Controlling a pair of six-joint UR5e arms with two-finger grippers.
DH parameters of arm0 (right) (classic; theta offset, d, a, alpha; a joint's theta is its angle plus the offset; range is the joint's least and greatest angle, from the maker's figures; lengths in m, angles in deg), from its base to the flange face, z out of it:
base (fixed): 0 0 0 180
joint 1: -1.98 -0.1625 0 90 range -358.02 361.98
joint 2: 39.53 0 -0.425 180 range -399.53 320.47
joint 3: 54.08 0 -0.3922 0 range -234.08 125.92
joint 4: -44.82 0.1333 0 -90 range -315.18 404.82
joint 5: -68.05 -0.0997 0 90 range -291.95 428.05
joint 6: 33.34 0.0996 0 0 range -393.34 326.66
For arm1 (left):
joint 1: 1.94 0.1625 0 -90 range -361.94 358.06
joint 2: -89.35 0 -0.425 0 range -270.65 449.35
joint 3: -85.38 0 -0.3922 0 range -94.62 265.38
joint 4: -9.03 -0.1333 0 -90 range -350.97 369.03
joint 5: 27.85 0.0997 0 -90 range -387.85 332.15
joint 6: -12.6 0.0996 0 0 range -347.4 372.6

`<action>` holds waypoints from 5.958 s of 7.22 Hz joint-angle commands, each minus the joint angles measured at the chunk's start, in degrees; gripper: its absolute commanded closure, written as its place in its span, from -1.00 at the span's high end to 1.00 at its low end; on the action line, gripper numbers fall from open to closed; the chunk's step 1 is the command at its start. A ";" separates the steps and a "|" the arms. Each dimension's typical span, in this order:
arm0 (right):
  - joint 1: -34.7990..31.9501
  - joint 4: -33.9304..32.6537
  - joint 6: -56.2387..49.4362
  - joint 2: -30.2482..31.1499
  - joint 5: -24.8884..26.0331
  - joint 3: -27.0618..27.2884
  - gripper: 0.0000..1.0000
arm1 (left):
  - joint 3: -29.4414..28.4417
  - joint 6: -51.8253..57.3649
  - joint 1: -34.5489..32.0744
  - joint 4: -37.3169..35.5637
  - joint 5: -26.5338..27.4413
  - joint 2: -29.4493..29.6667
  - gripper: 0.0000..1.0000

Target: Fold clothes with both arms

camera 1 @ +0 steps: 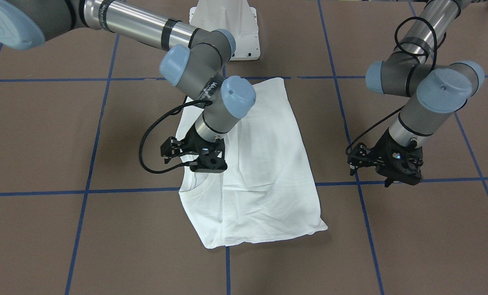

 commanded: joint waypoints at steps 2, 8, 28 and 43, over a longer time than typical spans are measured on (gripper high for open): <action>-2.65 7.22 -2.37 4.31 -5.52 5.10 1.00 | 0.09 -0.34 0.00 0.09 0.00 0.19 1.00; 9.03 27.15 26.83 2.91 -5.39 4.92 0.96 | 0.00 -0.34 0.00 0.53 0.09 -0.25 1.00; 9.65 24.17 23.23 15.84 -3.80 18.72 1.00 | -0.09 -1.48 0.09 0.62 0.09 -0.25 1.00; 15.10 17.31 33.78 8.01 3.23 14.43 1.00 | 0.09 -1.83 0.09 0.62 0.09 -0.25 1.00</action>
